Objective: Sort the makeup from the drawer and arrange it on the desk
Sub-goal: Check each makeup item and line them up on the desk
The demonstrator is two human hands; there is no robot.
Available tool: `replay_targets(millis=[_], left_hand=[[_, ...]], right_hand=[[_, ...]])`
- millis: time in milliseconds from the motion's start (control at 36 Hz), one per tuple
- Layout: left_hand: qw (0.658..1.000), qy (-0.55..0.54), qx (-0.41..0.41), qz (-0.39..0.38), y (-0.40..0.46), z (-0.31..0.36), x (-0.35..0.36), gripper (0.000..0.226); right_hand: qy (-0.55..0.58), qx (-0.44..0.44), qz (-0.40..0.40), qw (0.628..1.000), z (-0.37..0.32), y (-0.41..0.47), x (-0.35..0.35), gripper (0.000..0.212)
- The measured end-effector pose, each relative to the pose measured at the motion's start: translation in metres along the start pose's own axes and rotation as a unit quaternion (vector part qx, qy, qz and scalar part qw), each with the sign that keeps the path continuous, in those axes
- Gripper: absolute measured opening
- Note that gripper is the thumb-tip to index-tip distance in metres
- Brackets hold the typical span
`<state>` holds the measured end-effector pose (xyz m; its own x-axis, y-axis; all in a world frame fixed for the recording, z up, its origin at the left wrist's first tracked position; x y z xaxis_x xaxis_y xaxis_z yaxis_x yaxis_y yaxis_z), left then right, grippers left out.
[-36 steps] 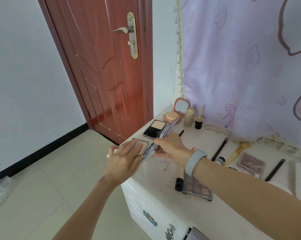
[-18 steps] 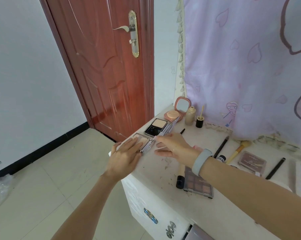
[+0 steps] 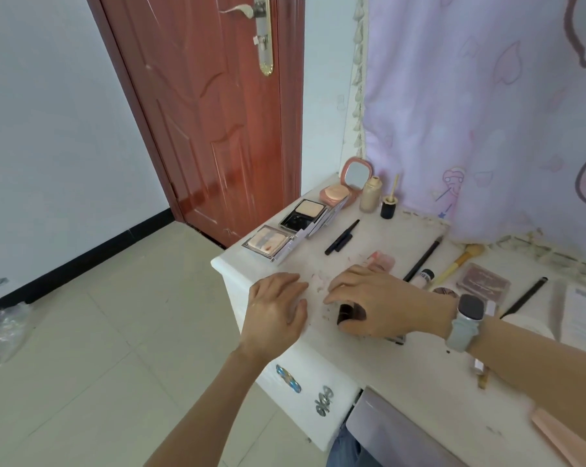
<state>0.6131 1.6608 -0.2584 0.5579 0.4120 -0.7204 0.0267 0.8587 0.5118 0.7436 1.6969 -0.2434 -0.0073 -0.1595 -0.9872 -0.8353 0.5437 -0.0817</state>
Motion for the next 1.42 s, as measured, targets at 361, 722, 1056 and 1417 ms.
replay_targets(millis=[361, 722, 1056, 1417], left_hand=[[0.998, -0.019, -0.054, -0.012, -0.002, -0.004, 0.004, 0.028], [0.991, -0.049, -0.122, -0.009, 0.006, 0.004, 0.007, 0.023], [0.955, -0.282, -0.086, 0.018, 0.030, 0.057, 0.002, 0.020], [0.975, -0.223, -0.014, 0.020, 0.028, 0.075, 0.005, 0.034]], right_hand=[[-0.057, -0.061, 0.063, 0.994, -0.015, -0.012, 0.001, 0.035], [0.013, -0.071, 0.235, 0.969, -0.018, -0.043, -0.046, 0.033], [0.580, 0.236, 0.345, 0.700, 0.048, -0.045, -0.047, 0.033], [0.591, 0.261, 0.226, 0.729, 0.043, -0.059, -0.028, 0.038]])
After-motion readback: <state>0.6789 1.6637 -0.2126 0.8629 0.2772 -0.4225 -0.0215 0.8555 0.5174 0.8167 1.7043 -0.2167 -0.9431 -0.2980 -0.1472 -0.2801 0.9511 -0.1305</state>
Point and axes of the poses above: each hand's wrist, its own y-axis towards the middle knuckle, its own x-axis out of the palm, z = x × y, the point moved 8 cm from there along y, towards the middle knuckle, and after that the axes turned 1 degree about -x, right-handed, at the moved point
